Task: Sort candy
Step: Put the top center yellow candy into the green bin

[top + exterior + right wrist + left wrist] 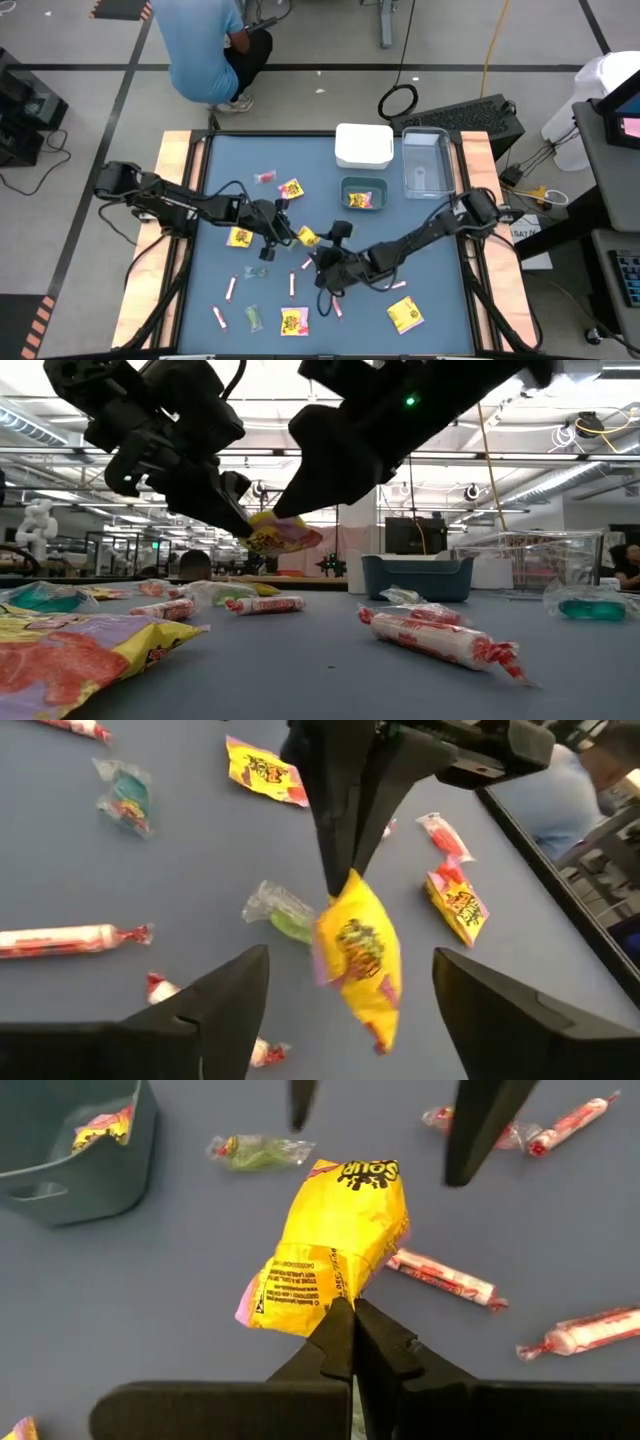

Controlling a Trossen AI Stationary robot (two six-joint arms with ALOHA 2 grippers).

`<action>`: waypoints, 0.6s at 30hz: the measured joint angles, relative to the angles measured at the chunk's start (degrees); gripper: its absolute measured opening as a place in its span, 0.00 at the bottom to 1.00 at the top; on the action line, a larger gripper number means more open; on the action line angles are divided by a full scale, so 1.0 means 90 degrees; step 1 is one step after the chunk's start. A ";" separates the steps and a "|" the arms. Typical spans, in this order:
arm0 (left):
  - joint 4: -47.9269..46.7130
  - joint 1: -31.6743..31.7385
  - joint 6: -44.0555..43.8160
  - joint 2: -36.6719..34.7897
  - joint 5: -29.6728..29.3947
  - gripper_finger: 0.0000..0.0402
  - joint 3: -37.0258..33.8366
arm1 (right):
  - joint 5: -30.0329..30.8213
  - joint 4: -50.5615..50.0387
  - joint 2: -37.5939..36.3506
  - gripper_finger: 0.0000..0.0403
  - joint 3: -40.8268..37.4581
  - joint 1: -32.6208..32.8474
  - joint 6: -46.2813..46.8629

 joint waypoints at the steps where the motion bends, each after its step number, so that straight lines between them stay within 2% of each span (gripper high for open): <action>1: 0.0000 0.0000 0.0000 0.0000 0.0040 0.01 0.0000 | -0.0048 0.0000 0.0000 0.68 0.0000 -0.0046 -0.0043; 6: 0.0002 0.0000 0.0002 0.0000 0.0060 0.01 0.0000 | -0.0241 -0.0010 0.0000 0.63 0.0000 -0.0186 -0.0238; 18: 0.0215 0.0000 -0.0001 0.0000 0.0063 0.01 0.0000 | -0.0767 -0.0014 0.0000 0.42 0.0000 -0.0345 0.0097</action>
